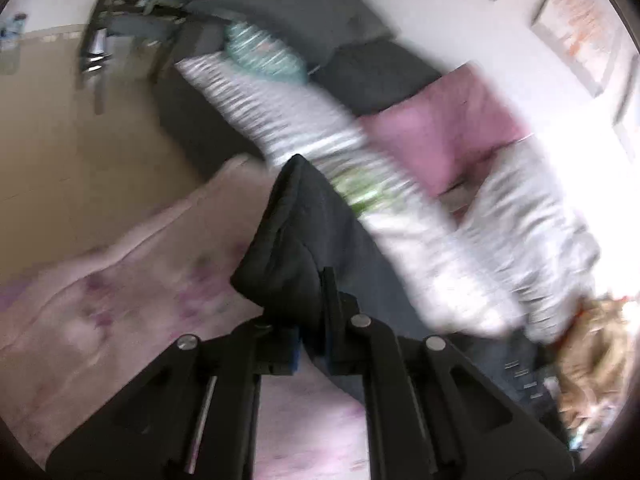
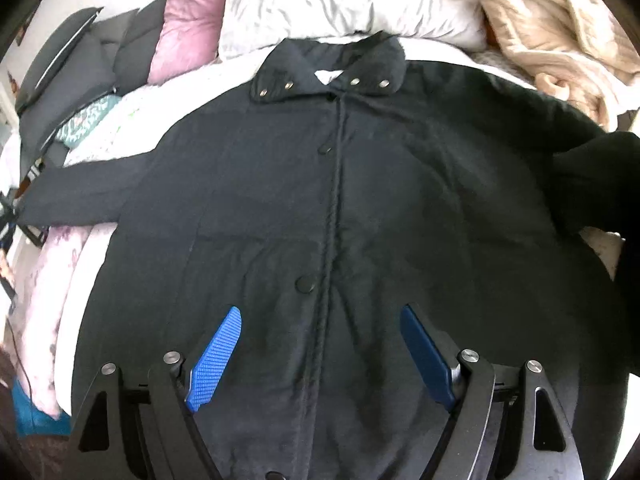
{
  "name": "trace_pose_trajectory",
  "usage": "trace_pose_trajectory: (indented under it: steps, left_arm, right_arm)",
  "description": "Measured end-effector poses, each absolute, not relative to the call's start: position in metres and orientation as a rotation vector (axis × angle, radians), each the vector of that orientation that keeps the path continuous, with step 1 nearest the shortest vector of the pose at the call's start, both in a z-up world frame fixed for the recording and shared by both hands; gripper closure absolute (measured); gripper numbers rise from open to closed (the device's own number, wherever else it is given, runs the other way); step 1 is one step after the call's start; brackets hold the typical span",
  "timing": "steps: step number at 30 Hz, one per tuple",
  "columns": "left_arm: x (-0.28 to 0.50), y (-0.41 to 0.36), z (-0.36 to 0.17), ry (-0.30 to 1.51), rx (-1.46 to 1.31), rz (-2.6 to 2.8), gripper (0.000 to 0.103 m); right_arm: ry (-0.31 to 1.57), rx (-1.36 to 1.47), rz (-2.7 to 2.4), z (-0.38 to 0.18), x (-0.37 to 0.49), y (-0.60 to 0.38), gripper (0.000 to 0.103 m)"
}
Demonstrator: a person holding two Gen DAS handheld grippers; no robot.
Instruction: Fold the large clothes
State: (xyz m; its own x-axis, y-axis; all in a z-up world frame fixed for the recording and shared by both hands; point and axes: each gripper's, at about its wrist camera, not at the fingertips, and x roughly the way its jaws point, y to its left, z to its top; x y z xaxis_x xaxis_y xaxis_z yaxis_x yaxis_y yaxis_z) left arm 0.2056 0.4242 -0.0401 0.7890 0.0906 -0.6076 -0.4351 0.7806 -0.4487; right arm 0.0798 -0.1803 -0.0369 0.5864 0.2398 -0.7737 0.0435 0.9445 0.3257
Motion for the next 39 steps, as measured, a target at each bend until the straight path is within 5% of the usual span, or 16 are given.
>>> trace_pose_trajectory:
  steps: [3,5,7,20,39]
  left_arm:
    - [0.218,0.428,-0.084,0.797,-0.567,0.405,0.070]
    - [0.207,0.425,-0.084,0.776,-0.556,0.444,0.059]
    - [0.200,0.415,-0.072,0.772,-0.505,0.466,0.026]
    - [0.158,0.278,0.014,0.824,-0.299,0.233,0.006]
    - [0.104,0.071,-0.030,0.890,-0.255,-0.271,0.001]
  right_arm:
    - [0.930,0.329,0.100,-0.036,0.077,-0.187,0.020]
    - [0.918,0.321,0.077,-0.033,0.072,-0.192,0.020]
    - [0.905,0.312,0.053,-0.030,0.066,-0.199,0.020]
    - [0.791,0.355,-0.230,-0.012,0.012,-0.274,0.020]
    - [0.616,0.430,-0.545,-0.022,-0.092,-0.394,0.020]
